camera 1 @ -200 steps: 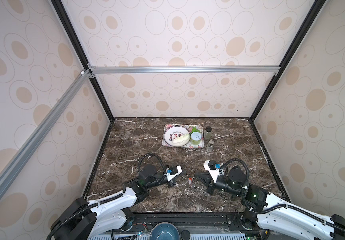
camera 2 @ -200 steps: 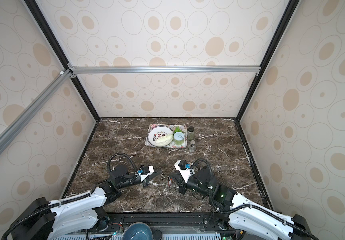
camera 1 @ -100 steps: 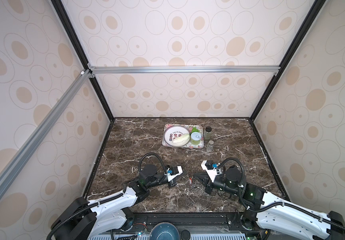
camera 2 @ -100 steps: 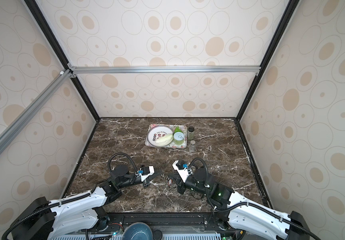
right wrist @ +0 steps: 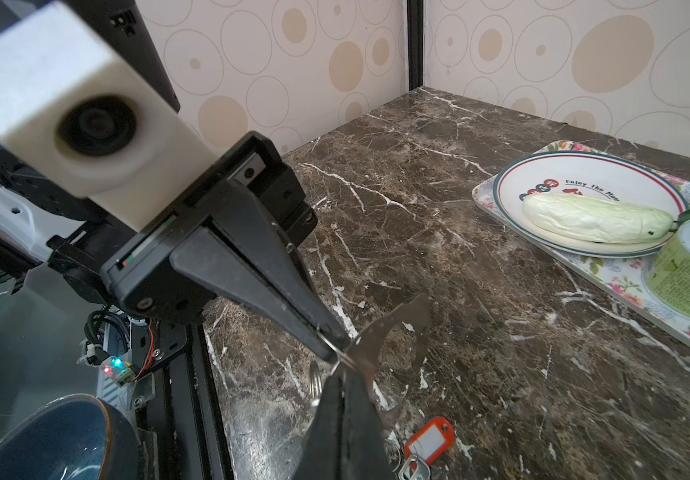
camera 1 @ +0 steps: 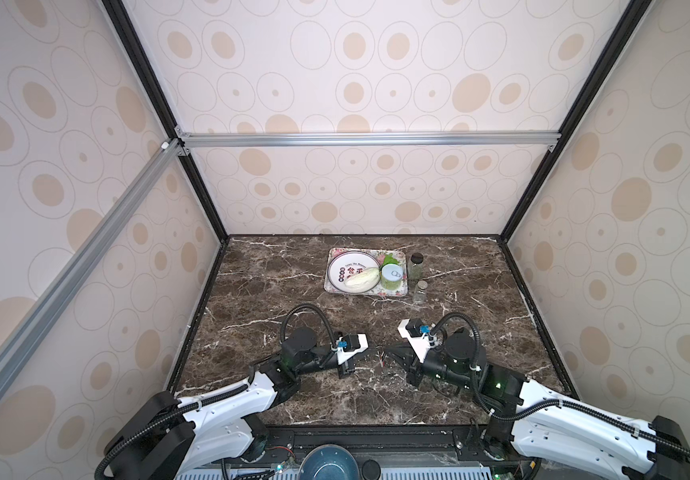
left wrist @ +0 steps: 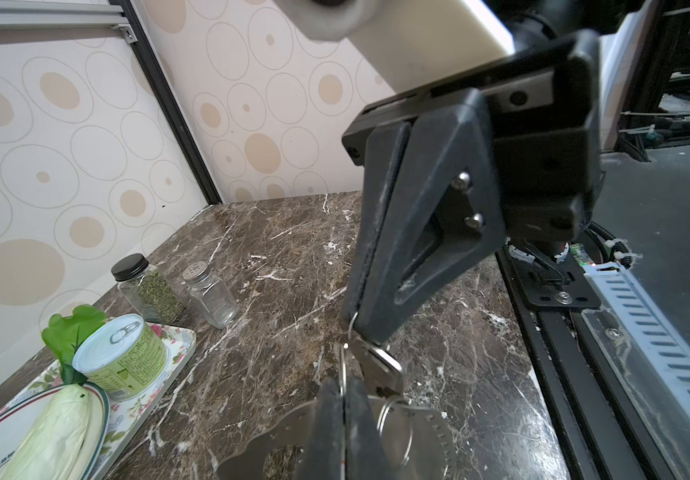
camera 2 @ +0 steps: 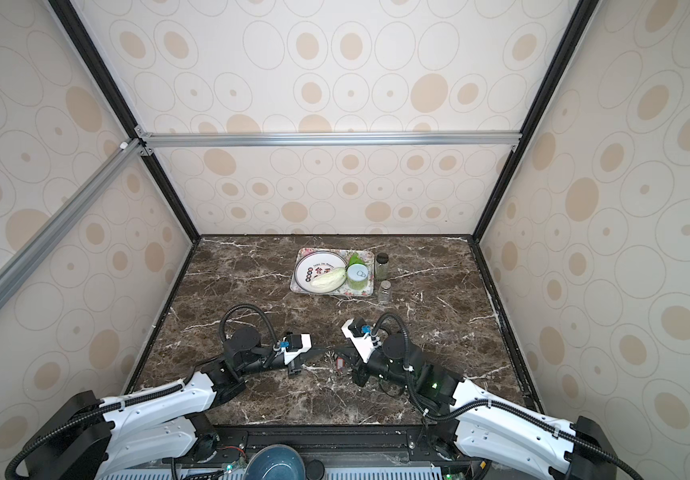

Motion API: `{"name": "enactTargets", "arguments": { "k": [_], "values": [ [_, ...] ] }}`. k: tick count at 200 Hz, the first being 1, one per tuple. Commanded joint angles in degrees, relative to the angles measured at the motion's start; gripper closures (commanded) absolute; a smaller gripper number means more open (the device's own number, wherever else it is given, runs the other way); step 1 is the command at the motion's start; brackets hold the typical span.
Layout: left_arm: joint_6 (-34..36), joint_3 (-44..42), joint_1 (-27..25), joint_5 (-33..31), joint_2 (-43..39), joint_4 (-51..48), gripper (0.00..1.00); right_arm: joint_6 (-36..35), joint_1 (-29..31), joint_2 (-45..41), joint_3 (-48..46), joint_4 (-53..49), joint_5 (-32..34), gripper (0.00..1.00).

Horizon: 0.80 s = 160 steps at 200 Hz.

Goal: Put the keys on the keyring

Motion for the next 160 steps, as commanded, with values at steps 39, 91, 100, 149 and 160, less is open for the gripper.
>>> {"name": "enactTargets", "arguments": {
  "k": [39, 91, 100, 149, 160],
  "values": [
    [2.01, 3.41, -0.86, 1.47, 0.37, 0.04, 1.0, 0.39, 0.17, -0.44, 1.16, 1.37, -0.35, 1.0],
    [2.32, 3.67, -1.01, 1.67, 0.89, -0.31, 1.0, 0.6, 0.19, -1.27, 0.83, 1.4, -0.07, 1.0],
    [2.45, 3.63, -1.06, 1.65, 0.81, -0.31, 1.0, 0.6, 0.22, -1.42, 0.6, 1.63, 0.12, 1.0],
    [2.27, 3.41, -1.11, 1.98, 0.29, 0.12, 1.0, 0.79, 0.2, -1.02, 0.52, 1.54, 0.86, 1.0],
    [2.1, 3.24, -1.11, 1.99, 0.1, 0.39, 1.0, 0.79, 0.17, -0.7, 0.59, 1.55, 0.85, 1.0]
  ]
}}
